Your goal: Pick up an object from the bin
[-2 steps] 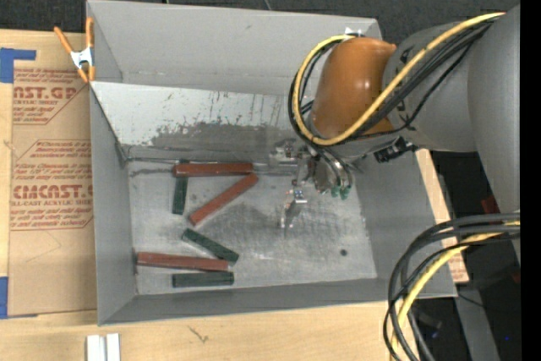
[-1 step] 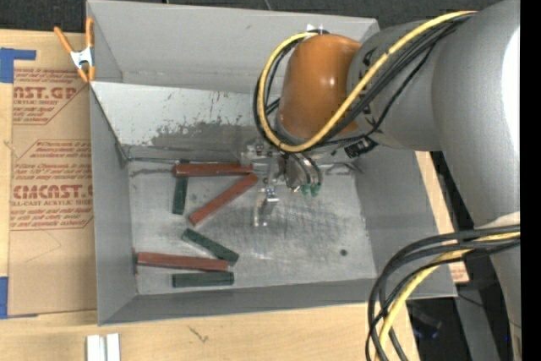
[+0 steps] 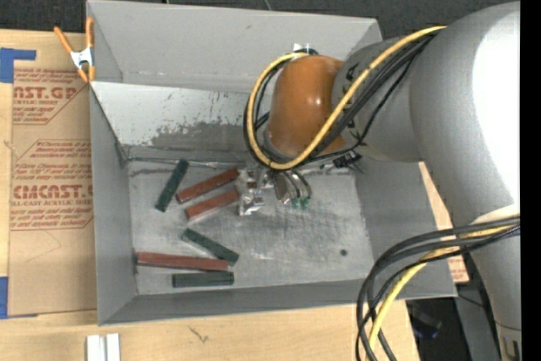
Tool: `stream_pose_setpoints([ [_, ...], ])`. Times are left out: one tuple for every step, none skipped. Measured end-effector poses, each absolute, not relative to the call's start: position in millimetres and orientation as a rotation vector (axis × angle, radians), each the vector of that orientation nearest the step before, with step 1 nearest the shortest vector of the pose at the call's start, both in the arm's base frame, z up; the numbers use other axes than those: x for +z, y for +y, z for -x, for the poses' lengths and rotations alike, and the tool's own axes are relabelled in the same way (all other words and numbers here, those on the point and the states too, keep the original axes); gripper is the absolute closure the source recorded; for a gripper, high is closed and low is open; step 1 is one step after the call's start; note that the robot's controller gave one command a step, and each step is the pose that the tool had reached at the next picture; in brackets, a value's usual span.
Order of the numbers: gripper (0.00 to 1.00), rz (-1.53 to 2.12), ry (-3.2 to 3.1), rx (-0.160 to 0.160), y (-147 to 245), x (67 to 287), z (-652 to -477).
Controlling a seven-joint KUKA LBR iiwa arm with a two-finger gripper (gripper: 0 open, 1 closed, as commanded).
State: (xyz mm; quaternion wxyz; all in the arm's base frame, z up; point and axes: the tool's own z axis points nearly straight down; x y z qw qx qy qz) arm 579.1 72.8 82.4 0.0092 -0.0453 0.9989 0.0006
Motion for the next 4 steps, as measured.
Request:
stream_pose_setpoints([
  [0.00,0.144,3.134,0.001,72.9,78.3,-574.9],
  [0.00,0.144,3.133,0.001,73.2,78.4,-575.1],
  [1.00,0.344,3.103,0.006,144.5,77.4,-595.6],
  [1.00,0.344,3.103,0.006,144.5,77.4,-595.6],
])
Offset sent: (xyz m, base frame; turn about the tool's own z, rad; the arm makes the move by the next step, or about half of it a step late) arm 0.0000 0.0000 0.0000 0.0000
